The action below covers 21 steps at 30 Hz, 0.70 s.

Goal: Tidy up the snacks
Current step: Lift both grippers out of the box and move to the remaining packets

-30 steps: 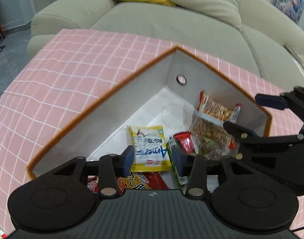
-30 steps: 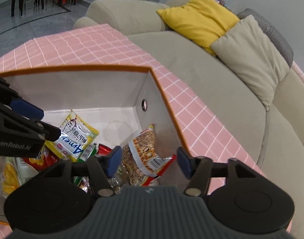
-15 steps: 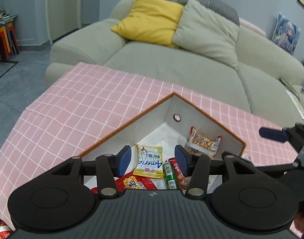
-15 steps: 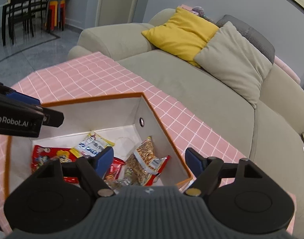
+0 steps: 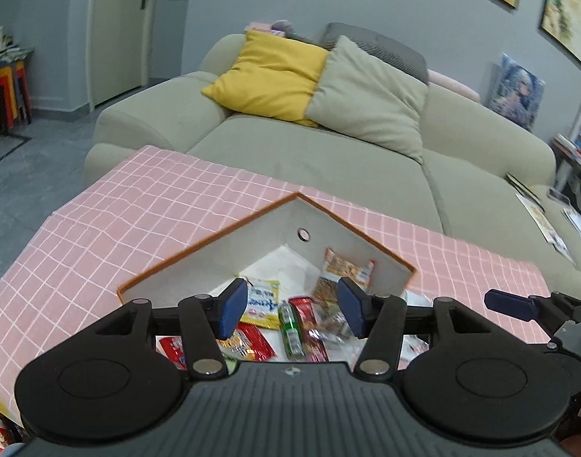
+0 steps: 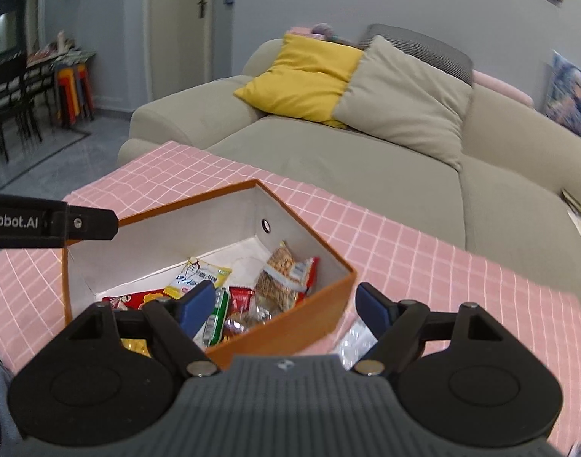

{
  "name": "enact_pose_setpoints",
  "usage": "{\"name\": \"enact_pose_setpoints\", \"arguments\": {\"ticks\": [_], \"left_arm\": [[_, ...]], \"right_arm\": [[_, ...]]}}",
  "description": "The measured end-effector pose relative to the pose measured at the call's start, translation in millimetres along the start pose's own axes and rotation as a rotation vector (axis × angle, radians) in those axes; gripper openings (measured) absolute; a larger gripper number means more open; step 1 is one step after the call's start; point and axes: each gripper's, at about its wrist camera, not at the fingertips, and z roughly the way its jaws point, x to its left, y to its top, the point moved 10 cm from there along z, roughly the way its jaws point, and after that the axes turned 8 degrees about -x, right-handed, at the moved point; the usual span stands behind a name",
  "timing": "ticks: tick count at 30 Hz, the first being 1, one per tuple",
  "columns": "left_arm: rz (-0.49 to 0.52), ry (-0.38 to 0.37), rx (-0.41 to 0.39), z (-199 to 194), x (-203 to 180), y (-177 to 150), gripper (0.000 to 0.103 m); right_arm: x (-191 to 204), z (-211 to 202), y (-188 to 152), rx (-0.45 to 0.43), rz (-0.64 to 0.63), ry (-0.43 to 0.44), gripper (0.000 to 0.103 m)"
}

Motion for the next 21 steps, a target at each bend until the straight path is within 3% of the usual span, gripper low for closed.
{"name": "enact_pose_setpoints", "arguments": {"ticks": [11, 21], "left_arm": [[0.056, -0.089, 0.042, -21.5, -40.2, -48.6, 0.066], [0.080, -0.156, 0.083, -21.0, -73.8, -90.8, 0.066]], "right_arm": [[-28.1, -42.8, -60.0, -0.015, 0.074, -0.108, 0.083], [-48.4, -50.4, -131.5, 0.076, 0.063, -0.151, 0.085]]}}
